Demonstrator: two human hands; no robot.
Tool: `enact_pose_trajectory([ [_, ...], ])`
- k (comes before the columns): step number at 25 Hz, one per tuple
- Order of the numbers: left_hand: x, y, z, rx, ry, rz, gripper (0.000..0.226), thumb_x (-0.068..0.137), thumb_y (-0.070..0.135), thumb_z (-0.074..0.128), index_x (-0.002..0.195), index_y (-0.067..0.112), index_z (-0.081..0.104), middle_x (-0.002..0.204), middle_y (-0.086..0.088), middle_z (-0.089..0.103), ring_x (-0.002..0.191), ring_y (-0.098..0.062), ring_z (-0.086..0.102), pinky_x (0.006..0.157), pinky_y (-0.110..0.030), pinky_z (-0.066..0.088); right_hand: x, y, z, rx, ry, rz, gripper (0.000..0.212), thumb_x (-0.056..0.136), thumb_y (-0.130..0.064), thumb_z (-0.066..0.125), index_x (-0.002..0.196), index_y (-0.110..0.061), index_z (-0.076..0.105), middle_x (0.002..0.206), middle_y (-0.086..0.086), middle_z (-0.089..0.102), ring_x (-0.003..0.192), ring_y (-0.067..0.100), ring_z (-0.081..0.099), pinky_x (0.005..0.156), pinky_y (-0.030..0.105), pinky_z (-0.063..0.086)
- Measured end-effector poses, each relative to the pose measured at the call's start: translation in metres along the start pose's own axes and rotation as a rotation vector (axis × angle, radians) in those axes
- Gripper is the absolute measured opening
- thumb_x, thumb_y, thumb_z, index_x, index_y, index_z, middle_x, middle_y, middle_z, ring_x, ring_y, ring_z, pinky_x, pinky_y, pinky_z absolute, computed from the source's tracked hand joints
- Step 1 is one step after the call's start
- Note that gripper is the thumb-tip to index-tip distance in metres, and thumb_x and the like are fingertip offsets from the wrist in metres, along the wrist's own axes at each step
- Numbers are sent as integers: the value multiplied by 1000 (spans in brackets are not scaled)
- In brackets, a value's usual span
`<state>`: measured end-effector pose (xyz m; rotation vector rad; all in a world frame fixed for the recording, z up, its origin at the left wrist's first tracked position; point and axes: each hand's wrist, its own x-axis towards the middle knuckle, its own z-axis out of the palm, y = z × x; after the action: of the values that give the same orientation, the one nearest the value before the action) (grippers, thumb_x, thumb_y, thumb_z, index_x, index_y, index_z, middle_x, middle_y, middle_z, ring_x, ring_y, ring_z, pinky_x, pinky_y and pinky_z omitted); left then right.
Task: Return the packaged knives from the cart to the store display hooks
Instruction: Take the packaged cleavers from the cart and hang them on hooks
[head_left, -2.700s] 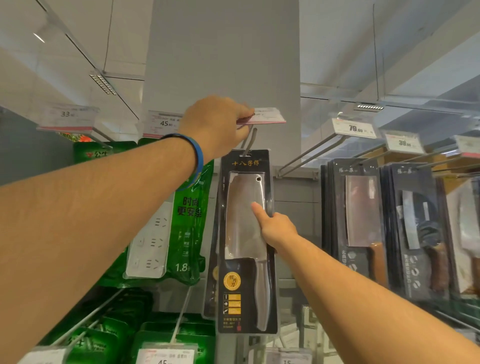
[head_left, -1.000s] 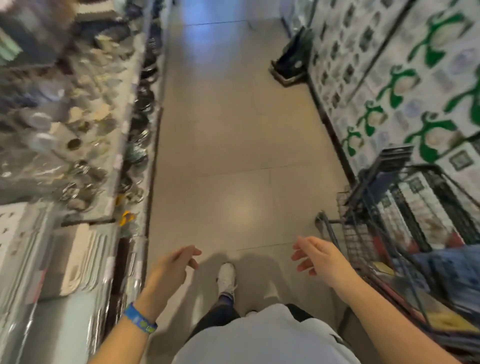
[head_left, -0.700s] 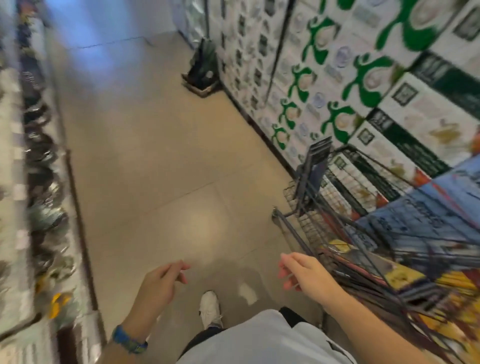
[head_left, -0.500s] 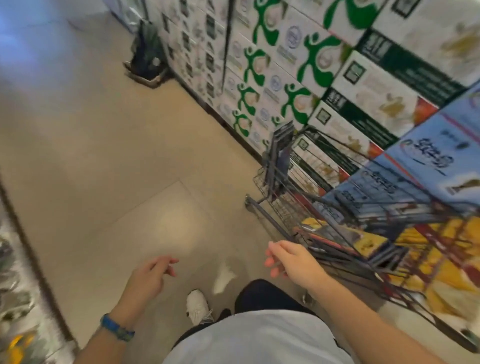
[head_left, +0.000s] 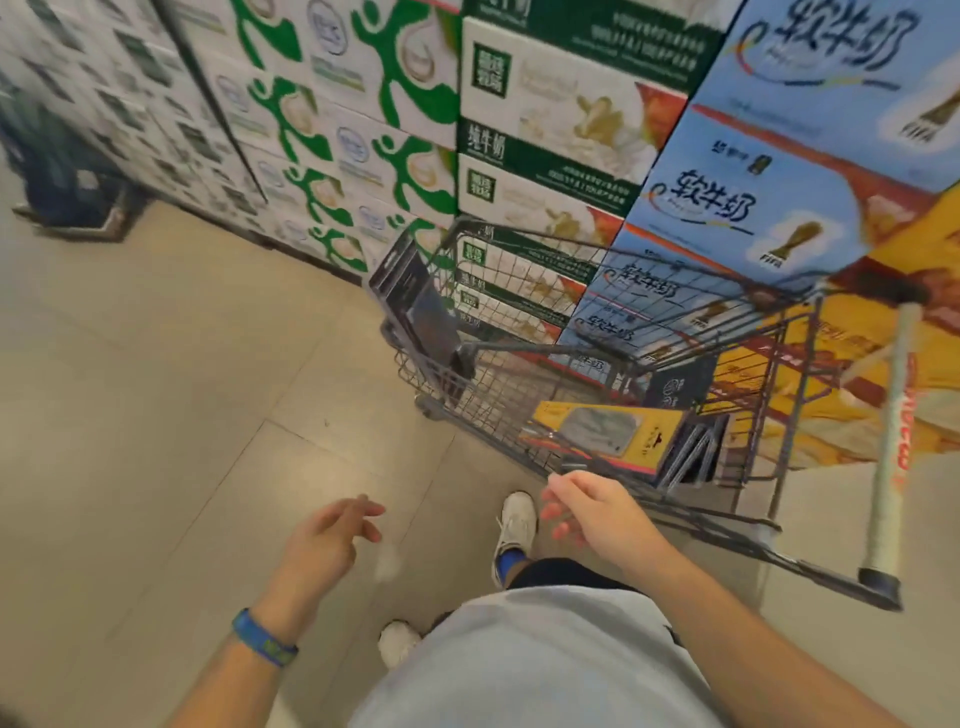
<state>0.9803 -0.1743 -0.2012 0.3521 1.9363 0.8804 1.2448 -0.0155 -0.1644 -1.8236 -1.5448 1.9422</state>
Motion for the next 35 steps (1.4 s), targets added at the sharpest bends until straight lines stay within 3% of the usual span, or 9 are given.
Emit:
enact_pose_trajectory([
  [6, 48, 93, 77, 102, -102, 98, 29, 101, 24, 51, 88, 18, 76, 69, -1, 70, 40, -12, 38, 41, -19, 32, 64, -33, -71, -8, -3, -41, 29, 106, -39, 51, 97, -21, 71, 84, -3, 76, 65, 10, 66, 59, 22, 45],
  [10, 70, 130, 108, 223, -173, 124, 29, 102, 24, 48, 91, 19, 74, 72, 0, 70, 41, -9, 40, 44, -18, 34, 96, -36, -104, -32, 81, 13, 29, 106, -36, 51, 99, -16, 70, 84, -1, 75, 63, 0, 70, 57, 13, 50],
  [12, 80, 138, 114, 215, -232, 130, 29, 103, 23, 48, 92, 16, 74, 71, -2, 69, 40, -7, 39, 41, -15, 33, 112, -30, -118, -206, 150, 61, 26, 105, -43, 48, 93, -28, 66, 86, -11, 75, 76, 9, 71, 71, 28, 56],
  [14, 95, 147, 121, 223, -275, 102, 30, 104, 23, 48, 91, 14, 73, 68, -2, 66, 39, -7, 38, 39, -15, 31, 122, -18, -126, -307, 206, 104, 27, 105, -44, 46, 94, -28, 65, 89, -11, 73, 86, 17, 68, 83, 36, 54],
  [21, 155, 187, 155, 430, -427, 123, 29, 100, 20, 49, 88, 24, 76, 76, -1, 74, 37, -5, 38, 37, -15, 32, 127, 2, -103, -285, 187, 201, 31, 105, -46, 45, 113, -25, 67, 108, -6, 67, 101, 18, 61, 87, 34, 48],
  [24, 176, 203, 167, 555, -469, 125, 26, 100, 24, 50, 91, 25, 74, 76, 2, 75, 36, -5, 36, 34, -14, 29, 131, 5, -102, -656, 373, 207, 35, 102, -49, 50, 117, -22, 65, 118, 2, 66, 112, 25, 57, 90, 40, 52],
  [27, 187, 216, 168, 602, -495, 97, 27, 101, 31, 49, 91, 26, 74, 73, 3, 74, 36, -7, 33, 33, -16, 27, 139, 7, -117, -984, 549, 204, 49, 95, -51, 61, 130, -17, 55, 132, 9, 57, 122, 31, 50, 96, 44, 47],
  [30, 187, 224, 170, 624, -504, 85, 29, 102, 36, 49, 91, 26, 74, 74, 1, 74, 37, -6, 33, 34, -16, 27, 156, 10, -130, -1050, 483, 226, 58, 94, -51, 64, 138, -16, 50, 137, 11, 54, 128, 31, 48, 100, 45, 44],
  [35, 183, 228, 172, 620, -515, 67, 29, 102, 33, 49, 92, 24, 74, 73, 1, 74, 40, -9, 34, 35, -17, 28, 166, 24, -127, -1128, 472, 318, 48, 94, -37, 66, 134, -14, 52, 135, 11, 53, 126, 29, 48, 101, 43, 42],
])
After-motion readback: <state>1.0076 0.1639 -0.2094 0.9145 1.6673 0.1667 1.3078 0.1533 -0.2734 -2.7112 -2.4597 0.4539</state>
